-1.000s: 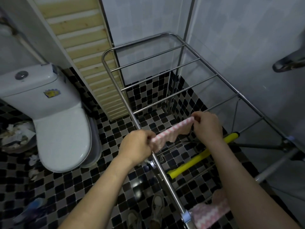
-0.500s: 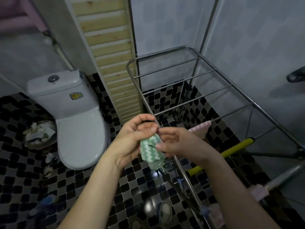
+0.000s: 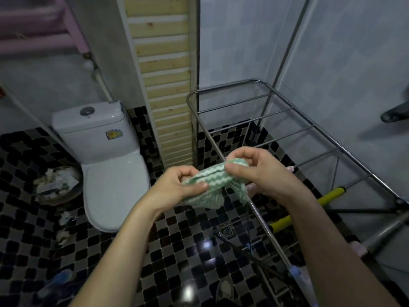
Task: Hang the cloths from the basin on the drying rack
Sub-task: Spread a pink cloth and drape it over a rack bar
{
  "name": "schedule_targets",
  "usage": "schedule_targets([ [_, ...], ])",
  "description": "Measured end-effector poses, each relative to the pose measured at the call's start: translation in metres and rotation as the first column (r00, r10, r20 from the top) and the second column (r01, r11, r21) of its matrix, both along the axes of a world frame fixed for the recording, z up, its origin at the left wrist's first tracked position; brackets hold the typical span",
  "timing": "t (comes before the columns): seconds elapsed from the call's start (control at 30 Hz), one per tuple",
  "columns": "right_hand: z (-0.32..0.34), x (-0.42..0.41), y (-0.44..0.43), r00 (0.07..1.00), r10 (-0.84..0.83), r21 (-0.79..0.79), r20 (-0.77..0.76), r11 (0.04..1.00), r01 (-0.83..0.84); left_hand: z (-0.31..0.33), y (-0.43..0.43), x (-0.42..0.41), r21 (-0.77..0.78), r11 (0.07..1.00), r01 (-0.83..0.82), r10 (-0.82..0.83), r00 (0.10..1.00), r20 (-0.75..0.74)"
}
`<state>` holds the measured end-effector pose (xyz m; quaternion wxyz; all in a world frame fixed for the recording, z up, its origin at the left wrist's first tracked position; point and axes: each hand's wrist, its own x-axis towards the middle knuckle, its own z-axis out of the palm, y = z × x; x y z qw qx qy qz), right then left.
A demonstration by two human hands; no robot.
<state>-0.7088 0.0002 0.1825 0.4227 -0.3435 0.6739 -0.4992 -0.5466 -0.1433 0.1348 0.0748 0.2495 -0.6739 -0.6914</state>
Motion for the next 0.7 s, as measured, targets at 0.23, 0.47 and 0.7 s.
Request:
schedule_targets([
  [0.23,0.015,-0.039,-0.004,0.921,-0.137,0.007,-0.365,0.989,0.149,0.007,-0.011,-0.026,0.079,0.955,-0.286,0.29,0.956,-0.044],
  [0.47,-0.009,-0.102,-0.02,0.861,-0.481,-0.211,-0.166,0.87,0.446,0.007,-0.021,-0.089,-0.159,0.95,-0.269,0.254,0.961,-0.108],
  [0.7,-0.03,-0.177,-0.019,0.888,-0.434,-0.109,-0.149,0.9,0.422,-0.017,-0.033,-0.161,-0.118,0.976,-0.186,0.19,0.982,0.023],
])
